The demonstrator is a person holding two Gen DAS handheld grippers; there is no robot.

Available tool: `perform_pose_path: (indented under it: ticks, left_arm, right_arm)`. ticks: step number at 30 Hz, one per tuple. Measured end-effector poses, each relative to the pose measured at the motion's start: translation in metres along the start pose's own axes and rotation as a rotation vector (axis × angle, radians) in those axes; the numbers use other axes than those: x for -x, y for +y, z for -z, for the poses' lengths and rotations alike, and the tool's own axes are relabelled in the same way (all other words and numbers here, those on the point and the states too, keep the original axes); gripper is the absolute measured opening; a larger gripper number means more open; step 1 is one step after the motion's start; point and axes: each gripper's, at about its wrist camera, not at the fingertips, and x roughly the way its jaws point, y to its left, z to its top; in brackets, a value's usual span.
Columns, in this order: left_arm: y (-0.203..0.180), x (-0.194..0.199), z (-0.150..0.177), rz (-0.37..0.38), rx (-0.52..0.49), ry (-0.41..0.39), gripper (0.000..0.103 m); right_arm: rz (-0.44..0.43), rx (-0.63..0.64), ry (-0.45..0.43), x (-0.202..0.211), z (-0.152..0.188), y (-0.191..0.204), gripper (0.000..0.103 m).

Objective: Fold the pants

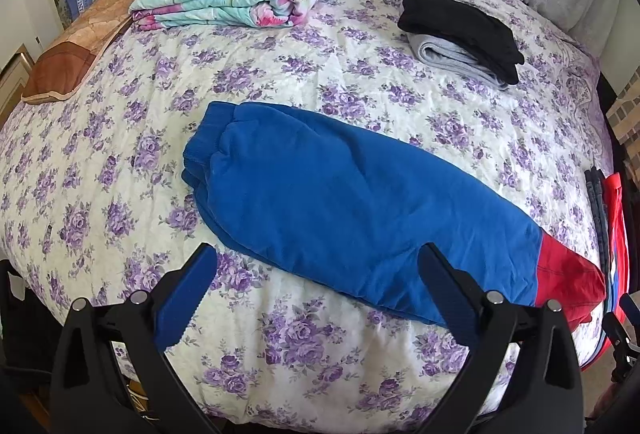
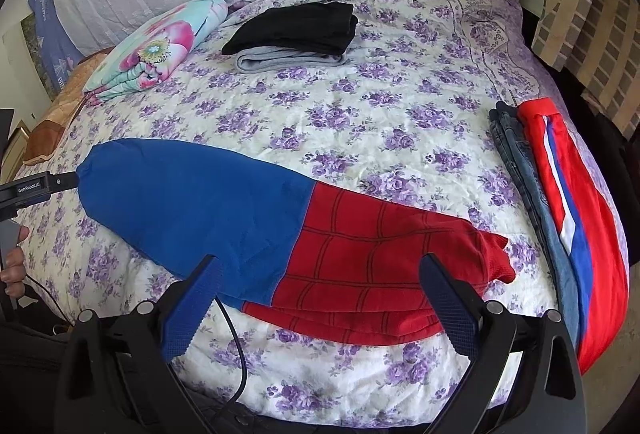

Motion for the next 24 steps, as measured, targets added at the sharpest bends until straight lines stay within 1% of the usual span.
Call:
perform_pose_path:
  ticks: [11, 24]
  left_arm:
    - [0.005, -0.007, -0.001, -0.002, 0.01, 0.021, 0.098]
    - [-0.002, -0.011, -0.004, 0.008, 0.002, 0.027, 0.098]
  right_arm:
    - [0.011, -0.029, 0.02, -0.002, 0.004, -0.004, 0.099]
    - [0.028, -0.033, 0.016, 0.0, 0.001, -0.004, 0.099]
